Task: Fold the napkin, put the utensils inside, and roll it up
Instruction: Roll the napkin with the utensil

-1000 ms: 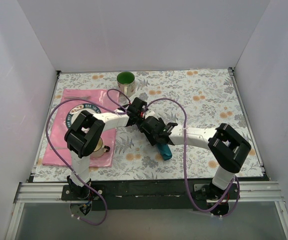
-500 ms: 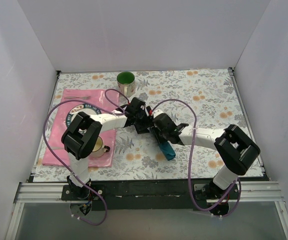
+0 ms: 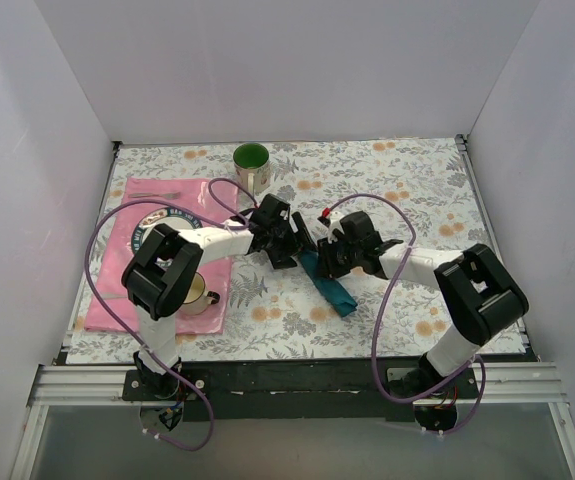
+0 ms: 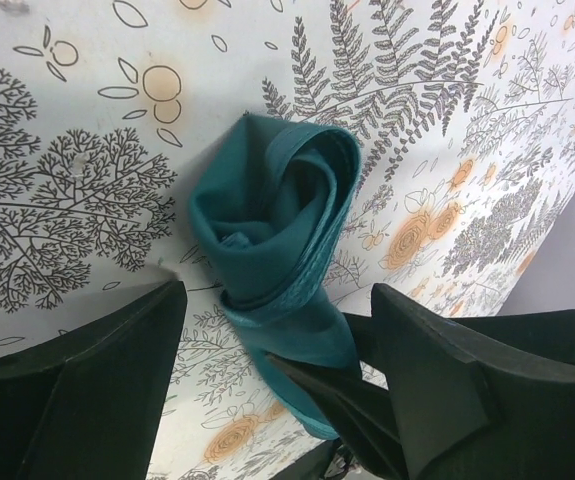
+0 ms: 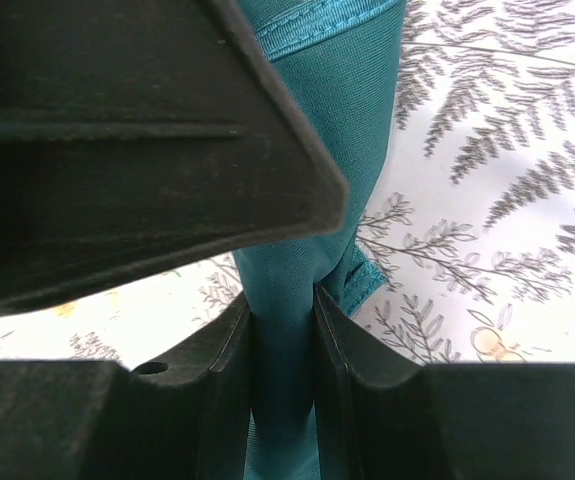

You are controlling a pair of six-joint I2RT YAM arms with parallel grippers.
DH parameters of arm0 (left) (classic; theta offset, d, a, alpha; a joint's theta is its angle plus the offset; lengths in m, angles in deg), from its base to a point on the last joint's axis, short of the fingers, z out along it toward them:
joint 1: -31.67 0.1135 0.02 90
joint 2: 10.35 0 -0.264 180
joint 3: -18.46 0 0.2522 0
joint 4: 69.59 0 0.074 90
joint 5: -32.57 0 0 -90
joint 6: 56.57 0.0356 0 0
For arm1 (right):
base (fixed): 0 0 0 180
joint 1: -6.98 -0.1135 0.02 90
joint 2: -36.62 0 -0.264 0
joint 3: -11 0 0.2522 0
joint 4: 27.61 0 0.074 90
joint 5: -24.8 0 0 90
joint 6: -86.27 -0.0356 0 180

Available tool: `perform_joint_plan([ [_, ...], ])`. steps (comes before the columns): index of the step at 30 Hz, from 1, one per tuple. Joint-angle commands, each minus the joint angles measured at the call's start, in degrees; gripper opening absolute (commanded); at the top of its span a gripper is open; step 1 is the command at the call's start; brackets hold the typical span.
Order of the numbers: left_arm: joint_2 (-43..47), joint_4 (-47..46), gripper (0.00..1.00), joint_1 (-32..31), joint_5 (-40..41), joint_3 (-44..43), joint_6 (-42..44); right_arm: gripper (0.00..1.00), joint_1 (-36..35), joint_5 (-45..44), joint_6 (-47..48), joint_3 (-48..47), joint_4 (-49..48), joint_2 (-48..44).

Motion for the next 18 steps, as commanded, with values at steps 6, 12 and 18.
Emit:
perform_joint_plan([
  [6, -6.6, 8.0, 0.72, -1.4, 3.9, -1.2, -0.5, 0.33, 4.5, 14.9, -6.7, 1.8, -11.1, 2.9],
  [12, -6.8, 8.2, 0.51, -1.4, 6.5, -0.3, 1.2, 0.33, 7.0, 18.5, -11.2, 2.8, -17.0, 5.3],
  [18, -6.4, 9.0, 0.38, -1.4, 9.2, -0.1, 3.4, 0.42, 7.2, 16.8, -8.5, 2.1, -11.8, 4.7],
])
